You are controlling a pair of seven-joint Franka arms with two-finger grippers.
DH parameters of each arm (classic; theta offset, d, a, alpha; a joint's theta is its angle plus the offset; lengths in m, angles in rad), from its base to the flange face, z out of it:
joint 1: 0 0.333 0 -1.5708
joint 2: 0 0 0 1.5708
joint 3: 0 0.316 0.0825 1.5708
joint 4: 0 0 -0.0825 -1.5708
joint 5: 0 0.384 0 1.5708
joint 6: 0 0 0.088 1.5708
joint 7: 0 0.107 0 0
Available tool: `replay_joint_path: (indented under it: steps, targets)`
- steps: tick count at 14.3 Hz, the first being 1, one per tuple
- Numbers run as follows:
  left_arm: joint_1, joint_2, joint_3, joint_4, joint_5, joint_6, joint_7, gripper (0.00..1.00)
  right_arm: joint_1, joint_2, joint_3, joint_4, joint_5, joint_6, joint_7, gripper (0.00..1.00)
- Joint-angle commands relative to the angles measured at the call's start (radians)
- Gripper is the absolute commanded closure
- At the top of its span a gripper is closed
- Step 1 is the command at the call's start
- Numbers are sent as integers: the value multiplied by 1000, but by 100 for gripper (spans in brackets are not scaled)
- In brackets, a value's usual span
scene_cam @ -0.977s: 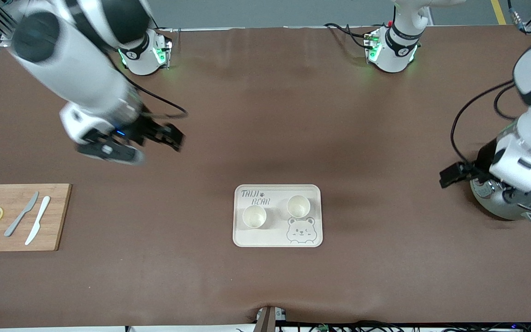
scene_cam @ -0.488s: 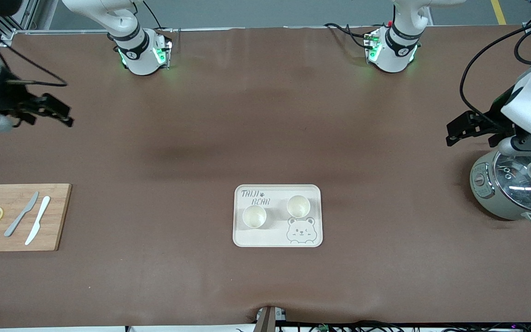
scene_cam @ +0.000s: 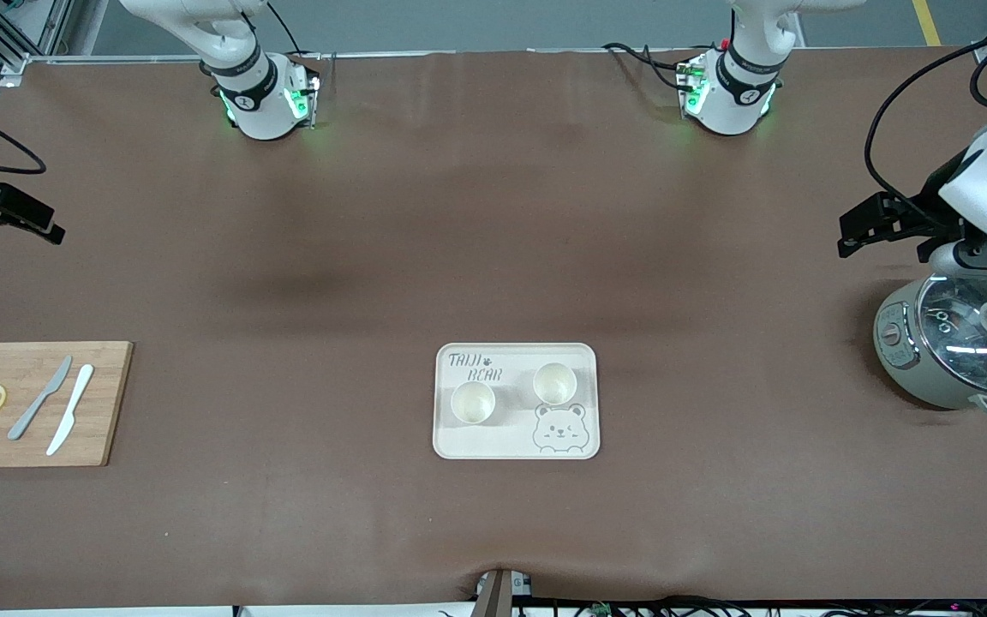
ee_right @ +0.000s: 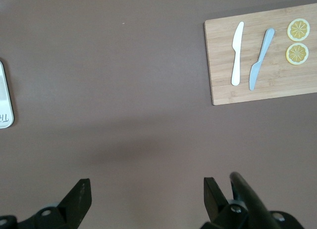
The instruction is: Place white IKEA cup upright on tray with both arms
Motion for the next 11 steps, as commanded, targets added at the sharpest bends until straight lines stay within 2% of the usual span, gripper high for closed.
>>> replay_joint_path:
  steps: [1, 4, 8, 11]
  targets:
    - [1, -8, 16, -6, -6, -5, 31, 0, -16, 5, 21, -1, -9, 8, -2, 0]
    - [-1, -6, 23, -6, -1, -5, 38, 0, -6, 2, 27, 9, -46, 4, -2, 0]
    - [-4, -8, 30, -6, 34, -5, 73, 0, -15, 0, 24, 55, -47, -1, -100, 0]
    - [-4, -6, 39, -6, 31, -5, 113, 0, -16, 3, 24, 61, -47, -6, -100, 0]
